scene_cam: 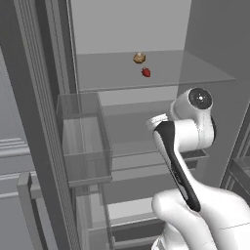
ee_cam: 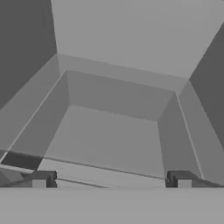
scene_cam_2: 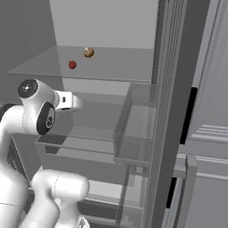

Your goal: Take the strawberry from the fridge and place it on top of the pancake, located on the dining counter.

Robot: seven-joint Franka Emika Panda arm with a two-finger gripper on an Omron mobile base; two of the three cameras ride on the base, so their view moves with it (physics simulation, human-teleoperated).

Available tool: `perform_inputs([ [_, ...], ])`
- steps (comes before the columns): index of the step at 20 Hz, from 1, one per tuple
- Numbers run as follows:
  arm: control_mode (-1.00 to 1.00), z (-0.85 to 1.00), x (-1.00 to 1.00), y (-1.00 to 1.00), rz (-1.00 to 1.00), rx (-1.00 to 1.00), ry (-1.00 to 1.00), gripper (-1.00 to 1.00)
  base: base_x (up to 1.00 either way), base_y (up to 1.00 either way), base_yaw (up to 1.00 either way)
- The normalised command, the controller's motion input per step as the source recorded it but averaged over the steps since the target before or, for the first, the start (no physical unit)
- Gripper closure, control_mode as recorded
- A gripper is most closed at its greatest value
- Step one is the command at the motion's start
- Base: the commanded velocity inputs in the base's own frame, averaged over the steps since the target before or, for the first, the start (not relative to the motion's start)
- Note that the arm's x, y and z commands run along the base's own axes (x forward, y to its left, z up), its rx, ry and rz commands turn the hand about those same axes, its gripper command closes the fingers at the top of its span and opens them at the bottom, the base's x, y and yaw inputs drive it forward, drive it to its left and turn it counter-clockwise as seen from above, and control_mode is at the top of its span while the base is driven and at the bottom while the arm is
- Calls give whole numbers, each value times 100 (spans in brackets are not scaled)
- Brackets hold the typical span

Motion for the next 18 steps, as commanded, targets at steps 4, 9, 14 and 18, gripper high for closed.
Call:
perform_inputs([
  [4, -100, 98, 9, 9, 0, -10, -10, -100, 0, 0, 0],
  [9, -100, 74, 15, -12, 0, 7, -13, -100, 0, 0, 0],
  [14, -100, 42, 47, -1, -6, 13, -10, -100, 0, 0, 0],
  [18, -100, 17, 56, 0, -5, 21, 1, -100, 0, 0, 0],
])
